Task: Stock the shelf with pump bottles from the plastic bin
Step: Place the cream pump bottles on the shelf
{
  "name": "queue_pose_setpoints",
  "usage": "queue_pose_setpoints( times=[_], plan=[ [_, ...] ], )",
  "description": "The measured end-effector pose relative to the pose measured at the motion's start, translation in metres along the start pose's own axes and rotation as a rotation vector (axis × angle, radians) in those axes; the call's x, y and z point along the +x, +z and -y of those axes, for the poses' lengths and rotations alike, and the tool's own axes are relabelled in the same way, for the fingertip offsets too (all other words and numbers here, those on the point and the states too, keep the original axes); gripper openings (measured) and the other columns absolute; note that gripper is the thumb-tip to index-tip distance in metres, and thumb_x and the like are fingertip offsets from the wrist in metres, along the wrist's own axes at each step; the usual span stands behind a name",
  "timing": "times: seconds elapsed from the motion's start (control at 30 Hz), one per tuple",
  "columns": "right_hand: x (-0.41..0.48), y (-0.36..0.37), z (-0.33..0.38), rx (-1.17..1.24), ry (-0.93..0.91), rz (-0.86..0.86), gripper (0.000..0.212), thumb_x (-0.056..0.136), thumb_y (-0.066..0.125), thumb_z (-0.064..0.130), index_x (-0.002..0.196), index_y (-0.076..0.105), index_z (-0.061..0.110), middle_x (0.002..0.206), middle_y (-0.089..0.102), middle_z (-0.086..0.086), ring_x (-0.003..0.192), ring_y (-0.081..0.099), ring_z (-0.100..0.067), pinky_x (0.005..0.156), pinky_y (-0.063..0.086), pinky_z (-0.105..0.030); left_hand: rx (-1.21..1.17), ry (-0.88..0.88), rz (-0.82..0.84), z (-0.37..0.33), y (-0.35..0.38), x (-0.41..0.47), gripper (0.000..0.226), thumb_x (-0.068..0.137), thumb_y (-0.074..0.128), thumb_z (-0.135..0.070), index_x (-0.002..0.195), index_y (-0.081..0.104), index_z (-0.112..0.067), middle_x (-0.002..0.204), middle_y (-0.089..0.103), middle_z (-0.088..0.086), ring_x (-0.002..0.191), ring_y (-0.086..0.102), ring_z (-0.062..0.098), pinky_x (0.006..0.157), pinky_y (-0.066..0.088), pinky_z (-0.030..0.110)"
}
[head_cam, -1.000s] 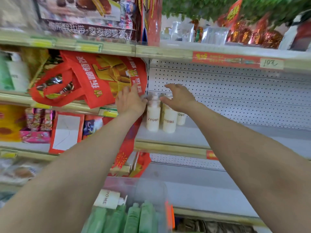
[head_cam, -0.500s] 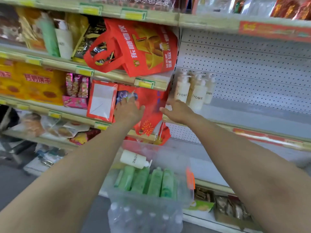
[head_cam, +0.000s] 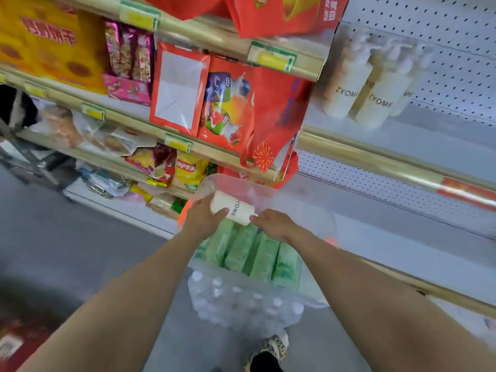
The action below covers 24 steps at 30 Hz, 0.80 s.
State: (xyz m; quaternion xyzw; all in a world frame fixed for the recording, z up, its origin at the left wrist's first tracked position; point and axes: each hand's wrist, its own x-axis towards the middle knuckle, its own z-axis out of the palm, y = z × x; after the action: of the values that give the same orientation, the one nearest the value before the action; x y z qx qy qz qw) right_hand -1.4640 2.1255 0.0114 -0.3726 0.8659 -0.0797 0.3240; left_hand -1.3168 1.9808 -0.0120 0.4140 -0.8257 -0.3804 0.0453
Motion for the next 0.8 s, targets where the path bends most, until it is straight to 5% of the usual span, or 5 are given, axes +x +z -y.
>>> queue_pose_setpoints(
  times=[0.17, 0.27, 0.4, 0.67, 0.8],
  plan=[
    [0.022, 0.035, -0.026, 0.097, 0.088, 0.068, 0.031, 0.103, 0.040, 0.050, 0.087, 0.053, 0.027, 0.096, 0.061, -0.003, 0.091, 0.057, -0.020, 0.071, 0.037, -0.029, -0.029, -0.026, 0.034, 0.015, 0.031, 0.026, 0.078, 0.089, 0.062, -0.052, 0.153, 0.030, -0.022, 0.154, 0.035, 0.020, 0.141, 0.034, 0.034, 0.114, 0.031, 0.043],
    [0.031, 0.047, -0.043, 0.191, 0.175, -0.040, 0.051, 0.096, 0.052, 0.054, 0.130, 0.057, 0.016, 0.144, 0.051, -0.011, 0.130, 0.049, -0.028, 0.098, 0.042, -0.032, 0.016, 0.033, -0.011, 0.013, 0.041, 0.041, 0.077, 0.089, 0.065, -0.048, 0.154, 0.030, -0.024, 0.159, 0.025, 0.016, 0.145, 0.027, 0.033, 0.116, 0.026, 0.045],
    [0.040, 0.057, -0.054, 0.301, 0.379, -0.059, 0.089, 0.084, 0.062, 0.063, 0.149, 0.035, 0.008, 0.150, 0.035, -0.014, 0.137, 0.039, -0.032, 0.109, 0.042, -0.041, 0.076, 0.050, -0.001, 0.012, 0.050, 0.061, 0.076, 0.089, 0.067, -0.045, 0.153, 0.031, -0.026, 0.162, 0.019, 0.010, 0.147, 0.021, 0.031, 0.116, 0.023, 0.046],
    [0.065, 0.042, -0.063, 0.463, 0.445, 0.052, 0.107, 0.061, 0.068, 0.078, 0.143, 0.045, 0.014, 0.141, 0.051, -0.008, 0.133, 0.043, -0.033, 0.107, 0.043, -0.045, 0.200, 0.011, 0.021, 0.009, 0.053, 0.071, 0.089, 0.075, 0.081, -0.036, 0.150, 0.033, -0.026, 0.134, 0.034, 0.017, 0.119, 0.044, 0.040, 0.103, 0.042, 0.049],
    [0.077, 0.037, -0.058, 0.575, 0.418, 0.039, 0.092, 0.060, 0.068, 0.080, 0.124, 0.060, 0.014, 0.133, 0.059, -0.005, 0.123, 0.052, -0.029, 0.106, 0.043, -0.044, 0.100, 0.039, 0.049, 0.002, 0.060, 0.070, 0.079, 0.070, 0.085, -0.021, 0.138, 0.045, -0.020, 0.127, 0.039, 0.018, 0.118, 0.045, 0.039, 0.100, 0.043, 0.048]
  ],
)
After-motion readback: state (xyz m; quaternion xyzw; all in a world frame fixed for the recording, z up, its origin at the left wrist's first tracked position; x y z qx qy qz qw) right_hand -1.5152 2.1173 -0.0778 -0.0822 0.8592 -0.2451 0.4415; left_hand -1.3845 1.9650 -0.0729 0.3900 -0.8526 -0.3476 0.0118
